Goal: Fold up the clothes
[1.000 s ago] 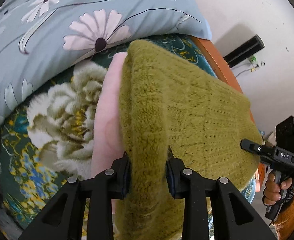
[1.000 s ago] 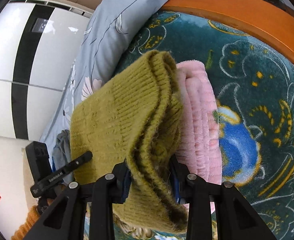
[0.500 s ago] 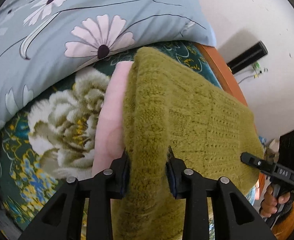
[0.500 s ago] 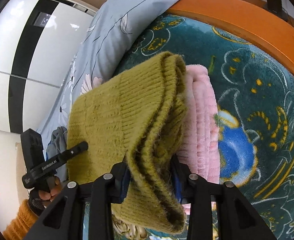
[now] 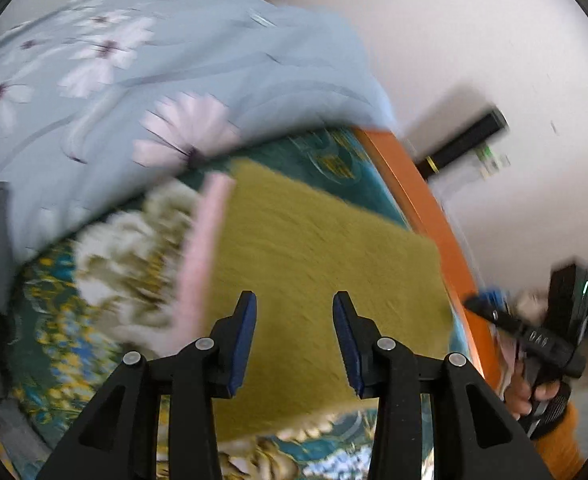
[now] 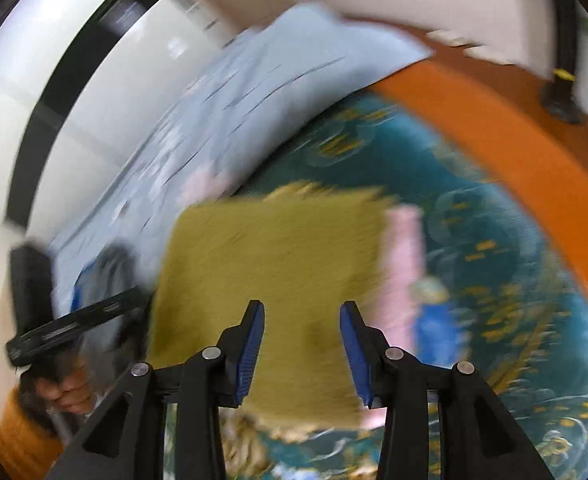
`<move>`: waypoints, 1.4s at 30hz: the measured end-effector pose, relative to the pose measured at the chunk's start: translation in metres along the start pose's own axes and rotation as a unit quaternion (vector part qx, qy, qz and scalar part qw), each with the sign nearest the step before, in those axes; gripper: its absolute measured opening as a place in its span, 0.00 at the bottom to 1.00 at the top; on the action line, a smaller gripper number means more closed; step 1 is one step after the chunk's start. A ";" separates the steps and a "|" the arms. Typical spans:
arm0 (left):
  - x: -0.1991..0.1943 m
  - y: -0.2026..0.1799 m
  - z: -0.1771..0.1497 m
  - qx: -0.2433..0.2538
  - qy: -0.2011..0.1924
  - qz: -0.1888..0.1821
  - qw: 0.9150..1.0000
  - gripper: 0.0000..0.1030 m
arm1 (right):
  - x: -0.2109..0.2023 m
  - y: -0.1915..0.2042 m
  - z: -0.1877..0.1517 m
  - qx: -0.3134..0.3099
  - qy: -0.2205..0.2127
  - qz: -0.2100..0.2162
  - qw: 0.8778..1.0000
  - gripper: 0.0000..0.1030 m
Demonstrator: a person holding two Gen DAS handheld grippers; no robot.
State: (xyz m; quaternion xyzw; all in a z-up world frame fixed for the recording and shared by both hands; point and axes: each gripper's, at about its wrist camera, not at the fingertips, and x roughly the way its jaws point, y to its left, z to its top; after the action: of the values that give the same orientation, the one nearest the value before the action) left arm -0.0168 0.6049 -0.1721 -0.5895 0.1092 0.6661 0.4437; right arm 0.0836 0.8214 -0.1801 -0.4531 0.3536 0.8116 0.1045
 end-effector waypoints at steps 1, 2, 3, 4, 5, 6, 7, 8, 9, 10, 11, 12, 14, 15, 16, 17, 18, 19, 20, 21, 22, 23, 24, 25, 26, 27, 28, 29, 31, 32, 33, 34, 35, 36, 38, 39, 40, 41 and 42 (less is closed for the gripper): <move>0.000 -0.003 -0.002 0.004 0.000 -0.001 1.000 0.39 | 0.005 0.002 -0.004 -0.012 0.006 -0.005 1.000 0.42; -0.001 -0.006 -0.003 0.008 -0.001 -0.002 1.000 0.39 | 0.010 0.001 -0.006 -0.020 0.009 -0.018 1.000 0.40; -0.001 -0.009 -0.005 0.012 -0.001 -0.002 1.000 0.39 | 0.014 0.000 -0.009 -0.027 0.012 -0.032 0.999 0.40; 0.000 -0.009 -0.006 0.012 -0.001 -0.003 1.000 0.39 | 0.018 -0.004 -0.010 -0.029 0.014 -0.038 0.999 0.40; 0.003 -0.004 -0.007 0.008 0.001 -0.002 1.000 0.39 | 0.020 -0.009 -0.011 -0.024 0.016 -0.037 0.999 0.40; 0.006 0.000 -0.008 0.003 0.003 -0.001 1.000 0.39 | 0.022 -0.013 -0.011 -0.021 0.017 -0.035 0.999 0.40; 0.008 0.005 -0.008 -0.001 0.005 0.000 1.000 0.39 | 0.022 -0.015 -0.010 -0.018 0.017 -0.034 0.999 0.40; 0.011 0.009 -0.009 -0.006 0.007 0.001 1.000 0.39 | 0.022 -0.016 -0.010 -0.017 0.015 -0.035 0.999 0.40; 0.014 0.014 -0.009 -0.010 0.009 0.002 1.000 0.39 | 0.023 -0.016 -0.010 -0.016 0.013 -0.037 0.999 0.40; 0.017 0.018 -0.010 -0.015 0.011 0.003 1.000 0.39 | 0.024 -0.017 -0.009 -0.014 0.013 -0.038 0.999 0.40; 0.020 0.021 -0.010 -0.018 0.012 0.005 1.000 0.39 | 0.026 -0.018 -0.009 -0.008 0.015 -0.039 0.999 0.40; 0.023 0.022 -0.010 -0.019 0.014 0.007 1.000 0.39 | 0.028 -0.020 -0.010 -0.003 0.017 -0.040 0.999 0.40; 0.029 0.025 -0.010 -0.027 0.018 0.012 0.999 0.39 | 0.033 -0.024 -0.012 0.005 0.020 -0.041 0.999 0.40; 0.031 0.025 -0.010 -0.031 0.018 0.015 0.999 0.39 | 0.035 -0.024 -0.012 0.005 0.021 -0.043 0.999 0.40; 0.032 0.026 -0.009 -0.036 0.019 0.017 0.999 0.39 | 0.036 -0.023 -0.012 0.003 0.021 -0.046 0.999 0.40; 0.033 0.026 -0.009 -0.040 0.019 0.020 0.999 0.39 | 0.034 -0.021 -0.012 0.001 0.022 -0.049 0.999 0.40; 0.033 0.025 -0.009 -0.042 0.017 0.025 0.999 0.39 | 0.032 -0.019 -0.013 -0.001 0.023 -0.051 0.998 0.40; 0.032 0.023 -0.009 -0.044 0.017 0.031 0.998 0.39 | 0.030 -0.016 -0.013 -0.003 0.023 -0.053 0.998 0.40; 0.031 0.021 -0.010 -0.045 0.016 0.037 0.998 0.39 | 0.027 -0.014 -0.014 -0.004 0.024 -0.055 0.998 0.40; 0.029 0.018 -0.010 -0.044 0.014 0.043 0.998 0.39 | 0.023 -0.011 -0.016 -0.006 0.022 -0.055 0.998 0.40; 0.026 0.015 -0.011 -0.042 0.012 0.050 0.998 0.39 | 0.017 -0.008 -0.019 -0.007 0.018 -0.052 0.998 0.40; 0.023 0.011 -0.013 -0.039 0.010 0.056 0.998 0.39 | 0.013 -0.005 -0.023 -0.009 0.016 -0.051 0.999 0.40; 0.020 0.008 -0.015 -0.038 0.008 0.061 0.997 0.39 | 0.008 -0.002 -0.028 -0.011 0.013 -0.048 0.999 0.40; 0.016 0.004 -0.018 -0.039 0.004 0.062 0.997 0.39 | 0.003 0.001 -0.035 -0.011 0.011 -0.046 0.999 0.40; 0.011 0.001 -0.021 -0.041 0.000 0.063 0.997 0.39 | 0.000 0.003 -0.041 -0.012 0.010 -0.044 0.999 0.40; 0.007 -0.002 -0.026 -0.045 -0.005 0.061 0.997 0.39 | -0.002 0.004 -0.048 -0.013 0.010 -0.042 0.999 0.40; 0.003 -0.005 -0.032 -0.050 -0.010 0.059 0.997 0.39 | -0.005 0.006 -0.054 -0.014 0.011 -0.041 0.999 0.40; -0.001 -0.009 -0.038 -0.052 -0.015 0.059 0.997 0.39 | -0.007 0.008 -0.062 -0.014 0.013 -0.040 0.999 0.40; -0.007 -0.017 -0.046 -0.052 -0.019 0.063 0.996 0.39 | -0.007 0.009 -0.079 -0.011 0.023 -0.037 0.999 0.40; -0.008 -0.022 -0.050 -0.052 -0.019 0.064 0.996 0.39 | -0.006 0.009 -0.087 -0.010 0.028 -0.039 0.999 0.40; -0.008 -0.025 -0.055 -0.053 -0.016 0.064 0.996 0.40 | -0.005 0.009 -0.095 -0.012 0.032 -0.044 0.998 0.40; -0.008 -0.029 -0.060 -0.051 -0.012 0.066 0.996 0.40 | -0.003 0.008 -0.102 -0.015 0.037 -0.051 0.998 0.40; -0.009 -0.032 -0.065 -0.050 -0.009 0.067 0.996 0.40 | 0.001 0.006 -0.110 -0.016 0.044 -0.057 0.997 0.40; -0.008 -0.034 -0.070 -0.049 -0.006 0.070 0.996 0.44 | 0.003 0.004 -0.115 -0.012 0.051 -0.058 0.997 0.40; -0.005 -0.038 -0.080 -0.050 -0.003 0.082 0.995 0.51 | 0.008 -0.001 -0.123 -0.004 0.063 -0.061 0.996 0.42; -0.004 -0.040 -0.084 -0.051 -0.001 0.088 0.995 0.51 | 0.011 -0.003 -0.127 0.000 0.068 -0.065 0.996 0.45; -0.002 -0.042 -0.089 -0.051 0.000 0.093 0.994 0.52 | 0.012 -0.005 -0.131 0.001 0.071 -0.071 0.995 0.49; 0.000 -0.044 -0.094 -0.052 0.002 0.099 0.994 0.53 | 0.012 -0.006 -0.135 0.001 0.073 -0.074 0.995 0.51; 0.001 -0.046 -0.099 -0.052 0.004 0.105 0.993 0.53 | 0.012 -0.007 -0.137 -0.001 0.074 -0.074 0.995 0.52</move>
State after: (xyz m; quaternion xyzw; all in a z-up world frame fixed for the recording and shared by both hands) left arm 0.0847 0.5659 -0.1836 -0.5996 0.1374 0.7116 0.3396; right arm 0.1707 0.7329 -0.2391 -0.5371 0.3251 0.7663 0.1368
